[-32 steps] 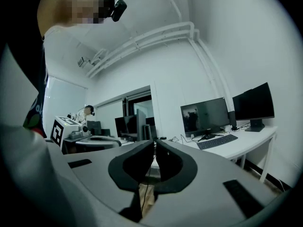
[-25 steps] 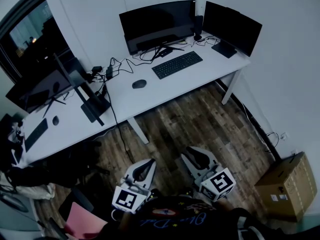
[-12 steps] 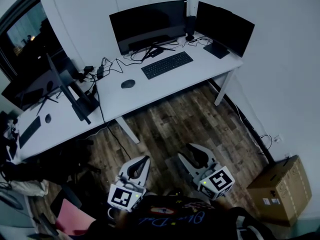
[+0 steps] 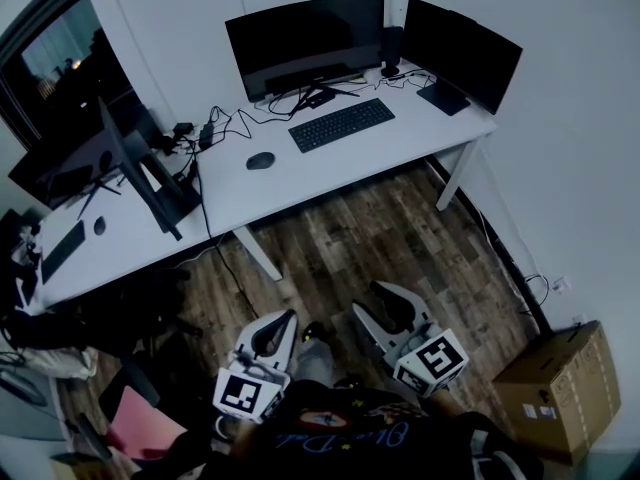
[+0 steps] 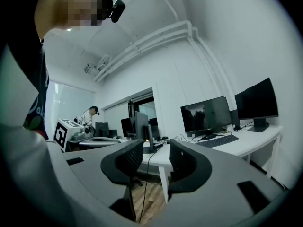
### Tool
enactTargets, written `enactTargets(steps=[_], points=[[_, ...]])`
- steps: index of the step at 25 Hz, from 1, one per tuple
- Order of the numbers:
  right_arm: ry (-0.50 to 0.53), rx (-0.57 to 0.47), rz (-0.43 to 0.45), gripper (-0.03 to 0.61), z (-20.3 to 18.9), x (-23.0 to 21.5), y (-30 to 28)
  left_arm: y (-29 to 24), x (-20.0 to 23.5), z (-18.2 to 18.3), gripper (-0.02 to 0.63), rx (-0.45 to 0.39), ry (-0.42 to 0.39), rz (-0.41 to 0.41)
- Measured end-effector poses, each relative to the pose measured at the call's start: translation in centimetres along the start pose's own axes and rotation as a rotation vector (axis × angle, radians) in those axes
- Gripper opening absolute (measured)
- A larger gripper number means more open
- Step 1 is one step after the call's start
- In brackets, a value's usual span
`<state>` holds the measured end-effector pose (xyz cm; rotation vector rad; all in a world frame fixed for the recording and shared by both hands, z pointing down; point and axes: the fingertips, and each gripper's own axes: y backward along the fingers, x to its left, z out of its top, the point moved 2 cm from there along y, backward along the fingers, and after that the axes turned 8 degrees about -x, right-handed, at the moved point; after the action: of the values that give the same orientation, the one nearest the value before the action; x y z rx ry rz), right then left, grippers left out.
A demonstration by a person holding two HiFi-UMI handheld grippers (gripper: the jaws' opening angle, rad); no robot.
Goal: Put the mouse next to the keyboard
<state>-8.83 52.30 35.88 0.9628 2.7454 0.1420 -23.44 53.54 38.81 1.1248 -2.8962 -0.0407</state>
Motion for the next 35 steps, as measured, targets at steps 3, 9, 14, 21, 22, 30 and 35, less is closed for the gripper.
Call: enactTargets(steps=[3, 9, 14, 21, 22, 30, 35], points=[[0.02, 0.032, 0.007, 0.147, -0.2, -0.4, -1.1, -0.8, 0.8, -0.3, 0.0, -0.001, 0.006, -0.001], [0.047, 0.015, 0.022, 0.158, 0.2, -2.1, -4.0, -3.4, 3.0, -0.5, 0.0, -0.022, 0.017, -0.022], [0.037, 0.024, 0.018, 0.172, -0.3, -4.0, -7.2, -5.7, 6.1, -0.7, 0.0, -0.032, 0.012, -0.029], [0.053, 0.041, 0.03, 0.176, -1.2, -6.9, -13.0, -9.2, 11.7, -0.6, 0.0, -0.045, 0.013, -0.007], [0.053, 0.048, 0.033, 0.176, -1.4, -7.3, -13.9, -9.6, 12.6, -0.5, 0.0, -0.047, 0.012, -0.003], [0.037, 0.09, 0.082, 0.186, -2.2, -8.6, -21.8, -11.5, 19.7, -0.4, 0.0, -0.047, 0.026, 0.052], [0.041, 0.106, 0.124, 0.187, -3.0, -8.8, -26.5, -12.5, 23.6, -0.4, 0.0, -0.056, 0.026, 0.073]])
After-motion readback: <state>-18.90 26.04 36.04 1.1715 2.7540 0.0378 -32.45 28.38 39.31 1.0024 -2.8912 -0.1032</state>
